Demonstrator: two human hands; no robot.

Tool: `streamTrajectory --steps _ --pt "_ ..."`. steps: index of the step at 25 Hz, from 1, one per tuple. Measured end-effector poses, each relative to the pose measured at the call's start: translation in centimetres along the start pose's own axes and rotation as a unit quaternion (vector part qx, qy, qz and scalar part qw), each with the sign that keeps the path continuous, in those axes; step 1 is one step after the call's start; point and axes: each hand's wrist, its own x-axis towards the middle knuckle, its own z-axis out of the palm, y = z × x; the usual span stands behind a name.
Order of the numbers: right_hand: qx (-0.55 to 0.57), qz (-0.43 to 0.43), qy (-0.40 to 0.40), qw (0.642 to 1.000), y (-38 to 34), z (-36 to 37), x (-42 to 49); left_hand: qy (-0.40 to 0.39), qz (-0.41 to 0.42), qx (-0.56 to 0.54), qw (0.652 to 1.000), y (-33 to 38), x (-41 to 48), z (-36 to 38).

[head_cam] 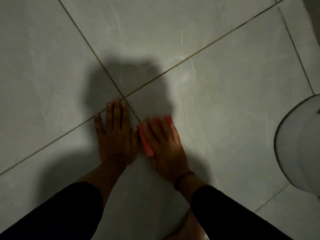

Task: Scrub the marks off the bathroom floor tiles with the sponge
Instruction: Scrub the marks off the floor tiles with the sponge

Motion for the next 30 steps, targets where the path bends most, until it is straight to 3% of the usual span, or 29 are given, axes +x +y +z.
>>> streamTrajectory --steps 3,6,9,12,15,17,19,21,22,24,27,30 --pt "-0.038 -0.003 -0.033 0.999 4.5 -1.9 -2.6 0.011 -0.002 -0.006 1.000 0.0 -0.1 0.0" --pt "-0.056 0.070 0.043 0.995 9.1 -3.6 6.3 0.008 0.000 -0.006 1.000 -0.1 0.0 0.4" --pt "-0.041 0.113 0.099 0.988 7.3 -3.0 12.8 0.008 -0.002 -0.011 1.000 -0.2 0.1 0.5" --pt "-0.026 -0.029 0.064 0.997 2.7 0.2 4.6 0.017 -0.002 -0.014 1.000 -0.1 0.0 0.4" --pt "-0.023 -0.048 -0.023 0.998 3.2 0.0 -8.0 0.016 0.001 -0.023 1.000 -0.1 -0.1 0.3" --pt "-0.059 0.025 -0.014 0.998 7.7 -1.2 -9.2 0.014 -0.001 -0.027 1.000 -0.1 -0.1 0.2" --pt "-0.085 0.161 0.029 0.983 11.9 -2.4 -5.0 0.010 0.002 -0.028 1.000 -0.2 0.0 0.4" --pt "-0.065 0.255 0.092 0.960 12.1 -2.5 1.5 0.011 0.000 -0.014 1.000 -0.1 -0.1 0.4" --pt "-0.050 0.261 0.123 0.956 10.2 -1.8 3.7 0.009 0.000 -0.008 1.000 -0.1 -0.1 0.4" --pt "-0.019 0.172 0.127 0.977 4.7 0.8 3.1 0.005 0.002 -0.003 1.000 -0.2 -0.1 0.4" --pt "-0.011 0.014 0.009 1.000 0.4 2.6 -7.5 0.000 0.001 0.007 1.000 -0.4 -0.1 0.5" --pt "-0.036 0.050 -0.030 0.998 7.4 -0.4 -12.6 -0.002 0.002 0.000 1.000 -0.3 -0.1 0.6"
